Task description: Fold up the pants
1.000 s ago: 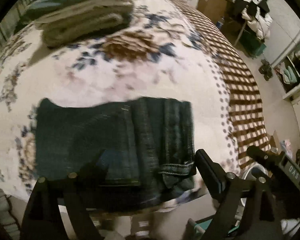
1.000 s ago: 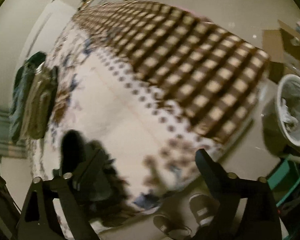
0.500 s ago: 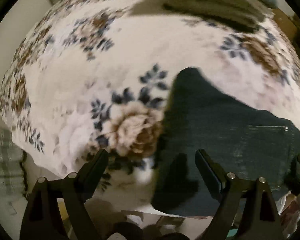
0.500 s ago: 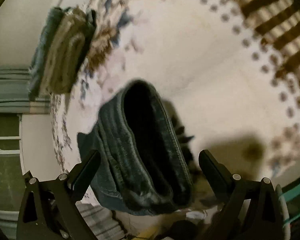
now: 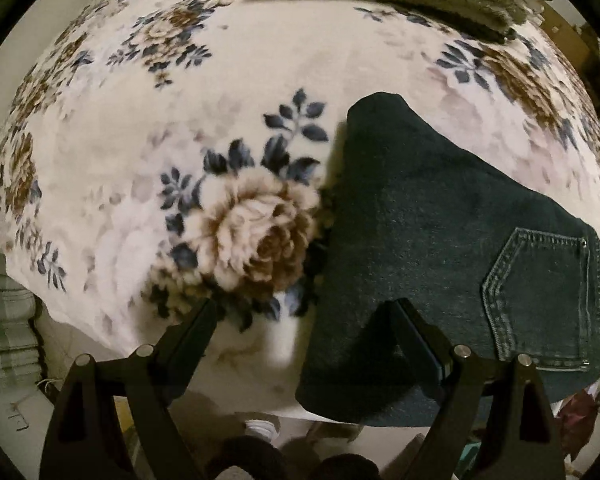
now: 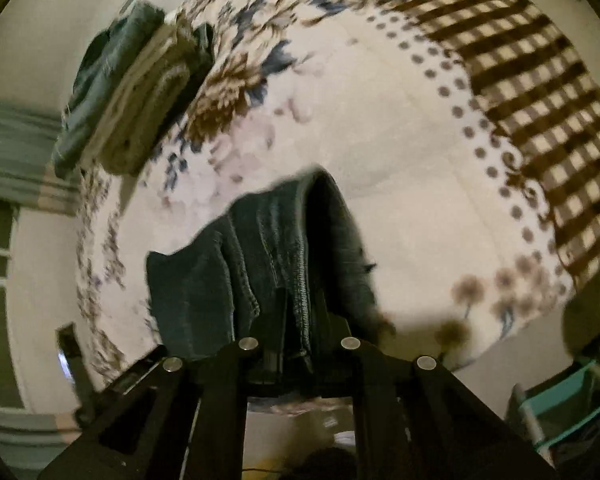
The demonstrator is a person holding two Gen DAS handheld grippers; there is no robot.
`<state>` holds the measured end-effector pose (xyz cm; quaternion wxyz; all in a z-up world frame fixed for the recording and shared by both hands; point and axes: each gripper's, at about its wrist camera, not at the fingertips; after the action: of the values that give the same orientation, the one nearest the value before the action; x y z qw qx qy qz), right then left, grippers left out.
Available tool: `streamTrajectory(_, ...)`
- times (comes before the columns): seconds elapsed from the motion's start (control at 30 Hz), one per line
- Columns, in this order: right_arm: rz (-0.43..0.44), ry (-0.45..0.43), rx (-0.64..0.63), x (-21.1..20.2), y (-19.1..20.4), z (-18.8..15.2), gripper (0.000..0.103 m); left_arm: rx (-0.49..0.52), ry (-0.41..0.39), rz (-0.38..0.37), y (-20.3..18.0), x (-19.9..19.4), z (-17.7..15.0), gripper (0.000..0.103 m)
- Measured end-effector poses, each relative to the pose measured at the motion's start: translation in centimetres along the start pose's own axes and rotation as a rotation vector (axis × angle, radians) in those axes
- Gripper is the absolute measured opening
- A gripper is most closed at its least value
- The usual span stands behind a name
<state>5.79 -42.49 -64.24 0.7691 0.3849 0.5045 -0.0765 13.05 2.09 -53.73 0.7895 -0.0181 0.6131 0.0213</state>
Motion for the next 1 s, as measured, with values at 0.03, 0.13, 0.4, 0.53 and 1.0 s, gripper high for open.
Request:
streamTrajectory(0.03,-0.002,-0.004,0.003,-0.6,-0.4,0.0,0.010,0.011,-0.001,-0.006,-0.1,-0.2,-0.1,0.088)
streamTrajectory(0.13,-0.101,0.024,-0.013,0.2,-2.2,0.0,0.007,0.031,0.004,-0.020,-0.4,-0.3,-0.2,0.088)
streamTrajectory(0.4,0.004,0.138,0.152,2.4,-6.7,0.8,0.037,0.031,0.038,-0.059,-0.4,0.5,0.1,0.088)
streamTrajectory(0.53,0.097,0.138,0.257,2.2,-8.0,0.3,0.058,0.031,0.046,-0.073,-0.5,0.8,0.0,0.088)
streamTrajectory(1.0,-0.058,0.126,0.258,0.3,-7.8,-1.1,0.014,0.028,0.075,-0.144,-2.2,1.9,-1.5,0.088)
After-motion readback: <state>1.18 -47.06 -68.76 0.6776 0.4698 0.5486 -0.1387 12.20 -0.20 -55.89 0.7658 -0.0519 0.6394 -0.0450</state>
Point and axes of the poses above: each gripper's, at about its wrist camera, not at the fingertips, and x roughly the way its jaws point, y to its left, z to its top, and after that the axes turned 4 degrees about -y, right-handed
